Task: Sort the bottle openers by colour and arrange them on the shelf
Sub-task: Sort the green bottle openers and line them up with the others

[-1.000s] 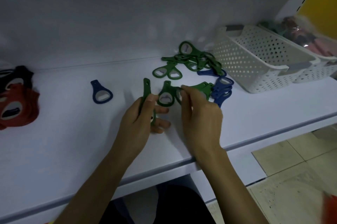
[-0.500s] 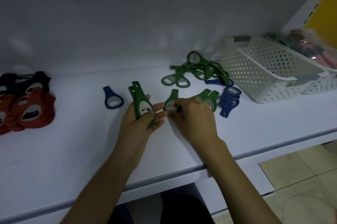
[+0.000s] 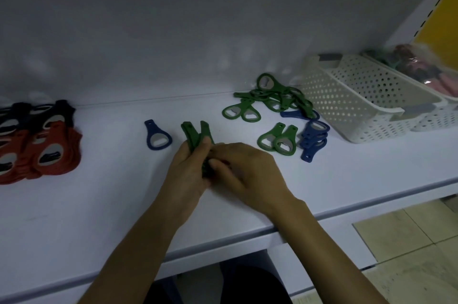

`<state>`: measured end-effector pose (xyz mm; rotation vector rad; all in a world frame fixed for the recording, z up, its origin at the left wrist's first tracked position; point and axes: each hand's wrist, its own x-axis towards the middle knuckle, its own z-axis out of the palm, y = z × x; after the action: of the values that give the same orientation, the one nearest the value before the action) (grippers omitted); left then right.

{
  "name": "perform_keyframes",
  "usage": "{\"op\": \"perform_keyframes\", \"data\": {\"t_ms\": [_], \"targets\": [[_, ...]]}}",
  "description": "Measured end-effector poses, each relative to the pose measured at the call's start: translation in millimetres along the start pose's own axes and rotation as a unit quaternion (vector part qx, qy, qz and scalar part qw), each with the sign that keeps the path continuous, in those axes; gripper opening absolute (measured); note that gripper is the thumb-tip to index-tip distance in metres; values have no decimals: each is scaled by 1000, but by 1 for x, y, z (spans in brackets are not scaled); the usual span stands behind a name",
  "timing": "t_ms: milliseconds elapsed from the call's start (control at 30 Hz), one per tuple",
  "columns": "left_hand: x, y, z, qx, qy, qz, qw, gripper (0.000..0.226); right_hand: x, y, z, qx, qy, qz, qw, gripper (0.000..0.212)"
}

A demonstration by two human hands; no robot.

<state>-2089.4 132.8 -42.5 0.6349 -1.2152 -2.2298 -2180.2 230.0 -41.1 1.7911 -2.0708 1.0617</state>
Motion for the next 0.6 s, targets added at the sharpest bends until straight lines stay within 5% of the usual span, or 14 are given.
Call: {"op": "perform_keyframes", "data": {"t_ms": [67,133,233,433,533,600], "targets": [[-3,0,-2,6,-19,7,1000,23,-1,5,-7,12,88,68,994,24],[-5,-2,-2,6,-22,15,1000,23,-2,18,-11,-115,150,154,970,19],[-7,-2,-1,10,-32,34,999,29,-2,30,-7,-271,-13,309,912,34],[-8,-4,2,11,-28,55,998,32,-2,18,1,-229,13,218,949,20],[-6,-6,0,0,-28,55,998,27,-3,16,-8,-185,125,228,948,31],[-6,-6,0,14,-27,55,998,22,-1,9,-8,-163,204,130,956,29]]}}
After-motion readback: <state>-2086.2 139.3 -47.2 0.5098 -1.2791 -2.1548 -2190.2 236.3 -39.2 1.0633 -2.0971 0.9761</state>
